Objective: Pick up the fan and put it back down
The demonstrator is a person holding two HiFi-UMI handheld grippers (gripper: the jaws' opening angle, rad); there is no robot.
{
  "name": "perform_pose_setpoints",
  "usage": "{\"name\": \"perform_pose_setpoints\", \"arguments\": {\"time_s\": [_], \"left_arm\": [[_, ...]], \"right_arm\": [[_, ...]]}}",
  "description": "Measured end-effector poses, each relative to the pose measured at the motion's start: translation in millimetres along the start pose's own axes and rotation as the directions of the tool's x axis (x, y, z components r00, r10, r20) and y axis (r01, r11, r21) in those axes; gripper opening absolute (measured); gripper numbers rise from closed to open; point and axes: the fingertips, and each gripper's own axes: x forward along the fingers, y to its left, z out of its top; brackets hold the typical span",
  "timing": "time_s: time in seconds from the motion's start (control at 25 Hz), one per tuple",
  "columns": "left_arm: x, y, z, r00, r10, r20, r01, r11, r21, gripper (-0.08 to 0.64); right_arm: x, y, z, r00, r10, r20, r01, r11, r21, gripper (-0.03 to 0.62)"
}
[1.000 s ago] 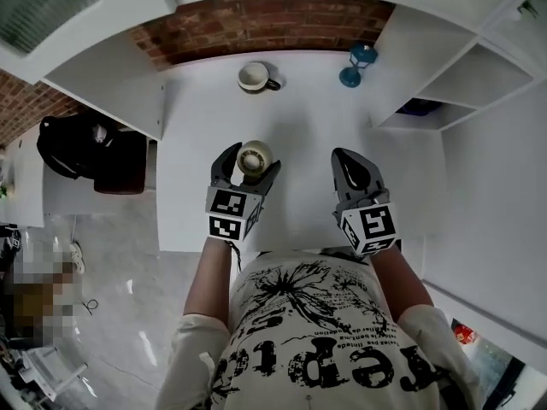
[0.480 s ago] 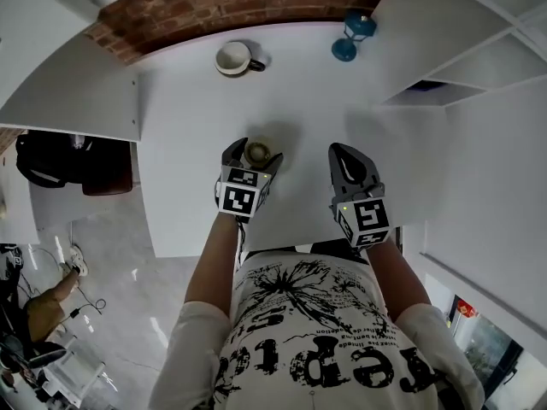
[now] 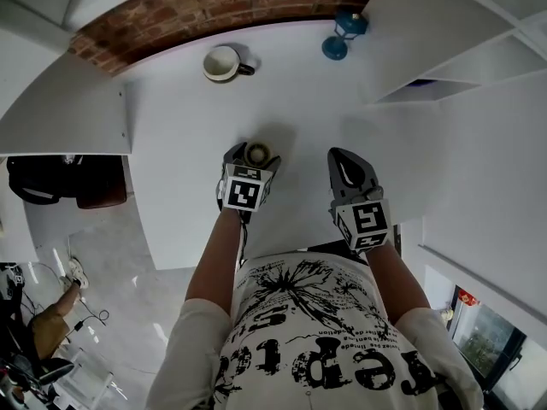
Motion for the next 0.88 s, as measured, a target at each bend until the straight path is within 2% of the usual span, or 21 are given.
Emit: {"name": "perform_pose_setpoints", "arguments": {"time_s": [0.32,0.64,0.76,0.88], "left_arm": [[8,-5,-5,0.999,0.039,-0.033,-0.038,0.999,0.022,0.374],[-28,-9,17,0.997,0.082,0.012,-0.083,0.996,0.017,0.374],[-53,-14,45,0.99,0.1,0.105,-0.102,0.995,0.018,0.373],[-86,-31,78,0.97,0.088,0.225,-0.102,0.994,0.05,0.37]], "right_arm": [[-7,-6,-3,1.0,0.002,-0.012,-0.002,1.0,0.006,0.015],[-21,-13,13,0.999,0.015,0.036,-0.015,1.0,0.011,0.015],[-26,-12,30,0.997,0.032,0.072,-0.032,0.999,-0.011,0.015],[-38,-12,46,0.994,0.046,0.101,-0.043,0.999,-0.03,0.015]]}}
